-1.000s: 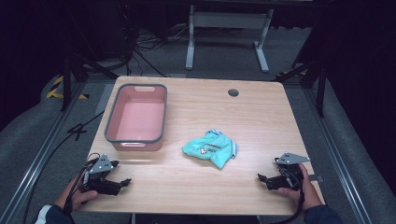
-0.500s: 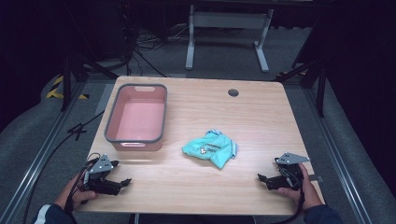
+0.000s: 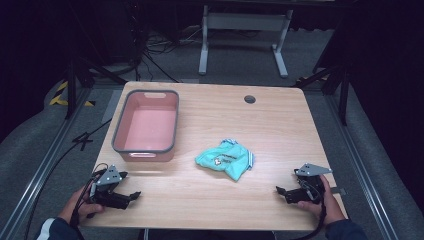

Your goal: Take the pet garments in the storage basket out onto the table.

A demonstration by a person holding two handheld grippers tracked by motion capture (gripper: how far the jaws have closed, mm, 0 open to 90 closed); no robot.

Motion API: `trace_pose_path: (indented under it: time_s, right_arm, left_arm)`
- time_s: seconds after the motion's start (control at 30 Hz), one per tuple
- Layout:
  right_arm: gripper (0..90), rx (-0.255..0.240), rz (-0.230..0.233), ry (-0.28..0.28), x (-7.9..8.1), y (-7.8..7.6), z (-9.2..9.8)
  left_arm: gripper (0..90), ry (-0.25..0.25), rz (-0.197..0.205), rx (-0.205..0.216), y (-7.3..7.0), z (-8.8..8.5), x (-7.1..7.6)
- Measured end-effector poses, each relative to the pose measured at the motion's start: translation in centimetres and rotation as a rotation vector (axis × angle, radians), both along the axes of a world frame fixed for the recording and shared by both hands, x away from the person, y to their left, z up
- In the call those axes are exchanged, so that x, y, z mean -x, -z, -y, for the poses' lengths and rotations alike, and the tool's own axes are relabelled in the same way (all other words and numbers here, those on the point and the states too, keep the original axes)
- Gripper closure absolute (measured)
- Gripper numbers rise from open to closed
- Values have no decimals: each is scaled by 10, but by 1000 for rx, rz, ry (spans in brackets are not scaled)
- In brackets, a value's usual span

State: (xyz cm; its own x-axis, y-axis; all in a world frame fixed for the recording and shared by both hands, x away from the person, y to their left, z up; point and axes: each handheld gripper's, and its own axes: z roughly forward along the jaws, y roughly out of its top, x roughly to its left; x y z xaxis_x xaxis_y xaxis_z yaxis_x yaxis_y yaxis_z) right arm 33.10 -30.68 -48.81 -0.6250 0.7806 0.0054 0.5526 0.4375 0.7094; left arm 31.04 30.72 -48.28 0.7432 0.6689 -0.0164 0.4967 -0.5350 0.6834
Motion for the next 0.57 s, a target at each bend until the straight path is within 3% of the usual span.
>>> trace_pose_path:
  time_s: [0.13,0.57]
  right_arm:
    - [6,0,0,-1,0,0,0]
    - [6,0,1,-2,0,0,0]
  left_arm:
    - [75,-7,-3,-6,0,1,-2]
    - [73,-7,0,-6,1,1,-2]
